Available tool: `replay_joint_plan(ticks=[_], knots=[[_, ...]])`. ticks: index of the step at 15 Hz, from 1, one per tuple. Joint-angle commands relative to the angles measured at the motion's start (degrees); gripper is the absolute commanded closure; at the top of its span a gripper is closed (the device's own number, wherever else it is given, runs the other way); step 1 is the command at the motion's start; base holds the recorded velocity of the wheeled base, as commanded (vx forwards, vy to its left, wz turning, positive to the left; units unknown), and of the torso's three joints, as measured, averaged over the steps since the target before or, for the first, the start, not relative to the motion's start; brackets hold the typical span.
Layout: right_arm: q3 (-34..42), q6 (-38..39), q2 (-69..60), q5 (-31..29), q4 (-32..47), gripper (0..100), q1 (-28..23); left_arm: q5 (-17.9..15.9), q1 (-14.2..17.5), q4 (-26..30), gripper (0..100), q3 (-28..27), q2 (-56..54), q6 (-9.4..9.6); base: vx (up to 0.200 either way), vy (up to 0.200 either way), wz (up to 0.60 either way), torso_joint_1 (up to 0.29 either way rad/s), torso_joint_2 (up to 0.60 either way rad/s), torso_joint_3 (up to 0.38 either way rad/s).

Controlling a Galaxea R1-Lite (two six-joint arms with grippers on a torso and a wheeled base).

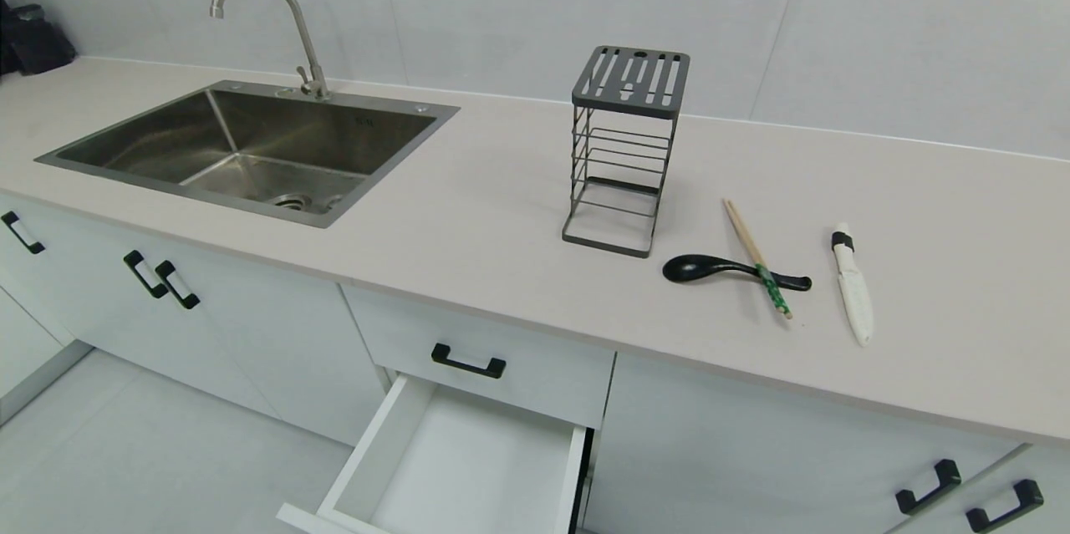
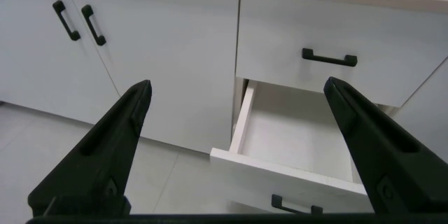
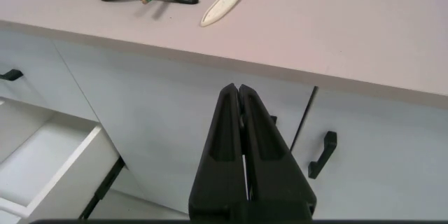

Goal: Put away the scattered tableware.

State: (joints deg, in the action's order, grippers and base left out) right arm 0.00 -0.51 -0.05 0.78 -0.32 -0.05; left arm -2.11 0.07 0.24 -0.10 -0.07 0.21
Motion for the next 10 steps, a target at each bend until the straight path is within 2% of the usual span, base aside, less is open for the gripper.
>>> replay_joint_plan(ticks=[1,2,3,10], knots=[[0.0,-0.02,0.05,0.01,-0.03,100,-0.04,0.0,0.01,0.02,0,0.01,0.07,-0.03,0.0,0.0,0.0,0.0,0.0,0.0],[0.0,-0.02,0.05,0.01,-0.03,100,-0.04,0.0,0.01,0.02,0,0.01,0.07,-0.03,0.0,0.0,0.0,0.0,0.0,0.0],[0.0,-0.02,0.05,0.01,-0.03,0,-0.04,0.0,0.01,0.02,0,0.01,0.07,0.06,0.0,0.0,0.0,0.0,0.0,0.0],[0.0,0.51,0.05,0.36,-0.12,0,-0.04,0.0,0.01,0.02,0,0.01,0.07,-0.03,0.0,0.0,0.0,0.0,0.0,0.0]])
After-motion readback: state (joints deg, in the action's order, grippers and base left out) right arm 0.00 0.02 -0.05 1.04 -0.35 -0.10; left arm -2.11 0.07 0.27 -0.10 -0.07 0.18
